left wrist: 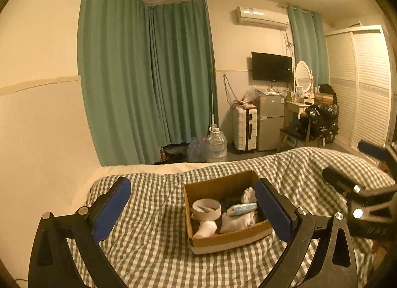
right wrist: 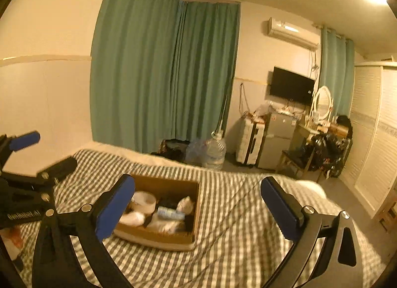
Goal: Organize objects
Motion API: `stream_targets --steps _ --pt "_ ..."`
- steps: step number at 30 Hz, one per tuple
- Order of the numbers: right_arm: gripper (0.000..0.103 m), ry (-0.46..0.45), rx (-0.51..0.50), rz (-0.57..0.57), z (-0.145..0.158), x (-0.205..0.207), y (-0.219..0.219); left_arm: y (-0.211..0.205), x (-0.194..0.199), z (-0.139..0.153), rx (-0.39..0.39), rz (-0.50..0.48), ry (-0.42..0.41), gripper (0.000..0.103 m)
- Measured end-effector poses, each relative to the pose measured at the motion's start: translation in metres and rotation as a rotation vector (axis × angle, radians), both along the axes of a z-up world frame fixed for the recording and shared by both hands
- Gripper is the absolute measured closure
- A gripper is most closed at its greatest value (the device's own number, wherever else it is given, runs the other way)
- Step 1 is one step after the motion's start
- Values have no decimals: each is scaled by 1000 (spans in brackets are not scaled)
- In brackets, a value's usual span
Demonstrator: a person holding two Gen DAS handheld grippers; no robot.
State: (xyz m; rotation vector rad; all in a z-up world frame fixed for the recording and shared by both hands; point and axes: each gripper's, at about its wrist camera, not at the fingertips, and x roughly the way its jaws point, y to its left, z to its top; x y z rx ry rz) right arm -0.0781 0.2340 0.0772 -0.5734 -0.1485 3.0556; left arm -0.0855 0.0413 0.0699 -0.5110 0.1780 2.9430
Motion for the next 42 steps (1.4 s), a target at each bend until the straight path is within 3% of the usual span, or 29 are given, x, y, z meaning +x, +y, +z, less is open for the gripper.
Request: stream_targets --steps 6,15,19,42 --pt "1 -59 -124 25 -47 13 9 -16 20 -41 58 32 -7 0" --pt "1 -31 -47 3 -82 22 0 -26 27 -93 100 75 -56 0" --pt "1 -24 -10 8 -85 22 -5 -25 29 -94 90 71 -59 0" --pt "1 -41 -30 -8 -93 22 1 -20 29 -95 72 70 -70 0"
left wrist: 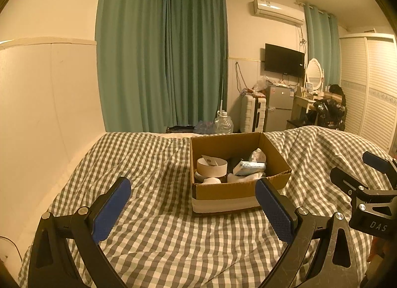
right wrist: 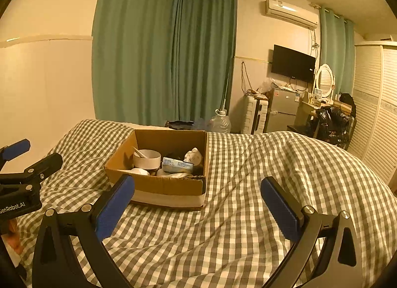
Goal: Organize objects
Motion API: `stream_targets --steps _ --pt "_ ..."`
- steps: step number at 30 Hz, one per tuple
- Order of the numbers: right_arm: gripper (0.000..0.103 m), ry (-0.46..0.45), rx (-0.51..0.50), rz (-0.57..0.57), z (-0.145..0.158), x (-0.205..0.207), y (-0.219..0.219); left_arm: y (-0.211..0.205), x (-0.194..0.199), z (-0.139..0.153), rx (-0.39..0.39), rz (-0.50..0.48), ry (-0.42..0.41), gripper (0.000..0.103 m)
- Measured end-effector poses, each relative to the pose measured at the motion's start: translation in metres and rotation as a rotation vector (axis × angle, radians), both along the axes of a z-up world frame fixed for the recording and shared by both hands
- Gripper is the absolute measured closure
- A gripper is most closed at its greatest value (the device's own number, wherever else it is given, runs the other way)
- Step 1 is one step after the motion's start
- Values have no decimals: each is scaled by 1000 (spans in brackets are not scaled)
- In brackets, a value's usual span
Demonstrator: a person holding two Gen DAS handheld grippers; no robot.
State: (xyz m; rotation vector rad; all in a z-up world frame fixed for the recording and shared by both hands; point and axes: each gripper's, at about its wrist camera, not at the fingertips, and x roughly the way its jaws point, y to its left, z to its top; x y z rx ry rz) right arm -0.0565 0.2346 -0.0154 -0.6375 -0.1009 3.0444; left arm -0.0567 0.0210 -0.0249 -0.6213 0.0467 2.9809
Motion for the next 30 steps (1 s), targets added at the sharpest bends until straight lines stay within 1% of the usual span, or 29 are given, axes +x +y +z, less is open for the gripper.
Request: stream_targets --steps 30 --pt "1 -9 8 6 -6 2 -4 -1 3 -1 -7 8 4 0"
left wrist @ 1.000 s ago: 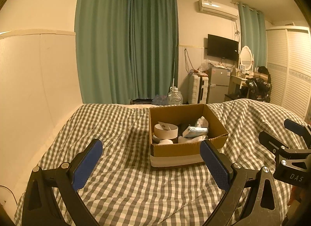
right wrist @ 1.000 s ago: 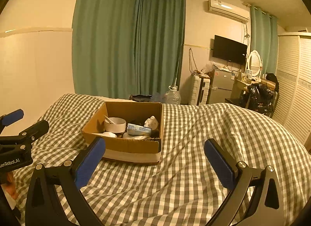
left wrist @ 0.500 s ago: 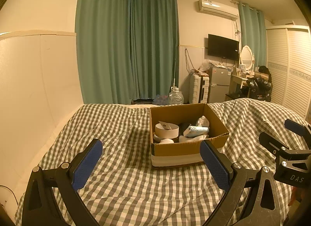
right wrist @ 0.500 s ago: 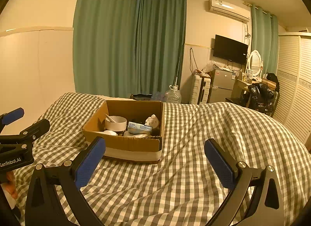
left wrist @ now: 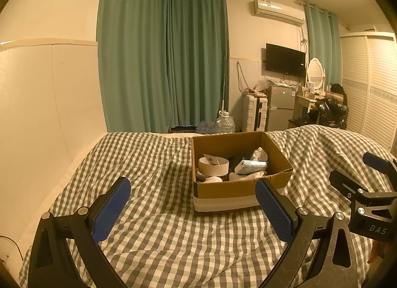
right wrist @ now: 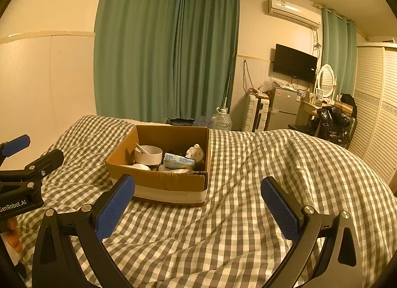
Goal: Organize objects
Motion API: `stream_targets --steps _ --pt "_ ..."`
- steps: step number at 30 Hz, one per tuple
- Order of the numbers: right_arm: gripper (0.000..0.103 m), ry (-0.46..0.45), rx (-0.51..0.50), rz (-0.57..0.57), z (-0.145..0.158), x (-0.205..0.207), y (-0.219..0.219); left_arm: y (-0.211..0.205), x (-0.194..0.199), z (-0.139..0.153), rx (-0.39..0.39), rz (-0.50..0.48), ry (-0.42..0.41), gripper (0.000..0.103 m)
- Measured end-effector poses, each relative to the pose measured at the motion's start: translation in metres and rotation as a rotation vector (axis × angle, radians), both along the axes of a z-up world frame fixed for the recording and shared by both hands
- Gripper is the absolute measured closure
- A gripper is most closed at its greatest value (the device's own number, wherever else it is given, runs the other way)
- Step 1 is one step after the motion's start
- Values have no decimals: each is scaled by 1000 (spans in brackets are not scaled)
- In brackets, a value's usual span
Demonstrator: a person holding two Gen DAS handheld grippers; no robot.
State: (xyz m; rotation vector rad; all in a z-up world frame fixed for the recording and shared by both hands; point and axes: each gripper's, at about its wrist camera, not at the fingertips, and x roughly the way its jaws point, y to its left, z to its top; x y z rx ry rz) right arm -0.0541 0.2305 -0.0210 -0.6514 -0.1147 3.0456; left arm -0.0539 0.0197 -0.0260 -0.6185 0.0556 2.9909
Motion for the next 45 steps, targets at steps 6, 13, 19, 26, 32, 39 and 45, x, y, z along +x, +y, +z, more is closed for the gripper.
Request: stream_targets --steps 6,13,19,26,32,39,45 --pt "1 -1 2 -1 0 0 0 0 1 0 -1 -1 0 0" --pt "1 -13 18 -3 -2 1 -2 -4 0 0 14 9 -5 0" --pt "1 -14 19 -1 -2 0 -2 -4 0 0 2 19 2 0" --pt "1 -17 24 -2 -3 0 -3 -5 0 -1 0 21 -6 0" --pt "1 -19 27 0 -3 0 -4 -4 0 -1 -4 24 -7 0" --pt "1 -19 27 1 -3 0 -4 -5 -2 -3 -9 24 -11 0" --pt "1 -22 31 3 -3 -1 -6 -6 -2 -3 -7 27 -10 0"
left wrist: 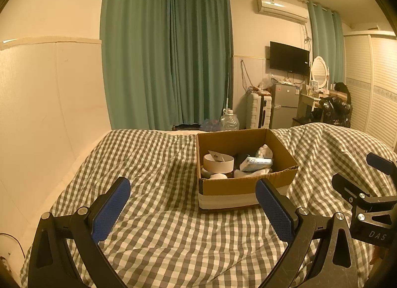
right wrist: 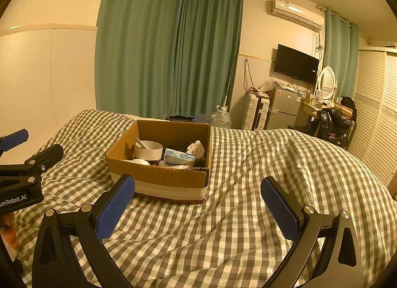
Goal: Organize objects
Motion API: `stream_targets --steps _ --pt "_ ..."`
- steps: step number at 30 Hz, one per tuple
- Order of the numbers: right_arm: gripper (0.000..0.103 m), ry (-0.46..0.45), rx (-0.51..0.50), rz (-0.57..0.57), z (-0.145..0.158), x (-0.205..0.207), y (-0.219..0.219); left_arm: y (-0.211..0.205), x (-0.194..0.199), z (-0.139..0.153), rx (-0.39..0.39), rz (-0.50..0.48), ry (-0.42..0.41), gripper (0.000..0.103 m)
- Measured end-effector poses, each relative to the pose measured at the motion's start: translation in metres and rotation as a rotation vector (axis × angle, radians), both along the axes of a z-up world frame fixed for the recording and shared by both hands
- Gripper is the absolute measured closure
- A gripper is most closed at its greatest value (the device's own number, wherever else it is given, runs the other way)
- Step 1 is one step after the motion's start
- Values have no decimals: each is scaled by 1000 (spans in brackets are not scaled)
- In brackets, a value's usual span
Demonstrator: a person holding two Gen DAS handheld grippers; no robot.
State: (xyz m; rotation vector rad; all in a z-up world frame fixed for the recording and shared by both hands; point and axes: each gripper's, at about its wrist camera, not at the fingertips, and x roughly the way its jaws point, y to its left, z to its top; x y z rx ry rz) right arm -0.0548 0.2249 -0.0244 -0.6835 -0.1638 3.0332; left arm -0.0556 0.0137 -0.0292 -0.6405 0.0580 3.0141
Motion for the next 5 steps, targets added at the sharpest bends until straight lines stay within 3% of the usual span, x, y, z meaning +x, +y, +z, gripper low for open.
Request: stream_targets --steps 5 --pt "1 -2 2 1 0 -1 -1 -1 -1 0 -2 8 -3 0"
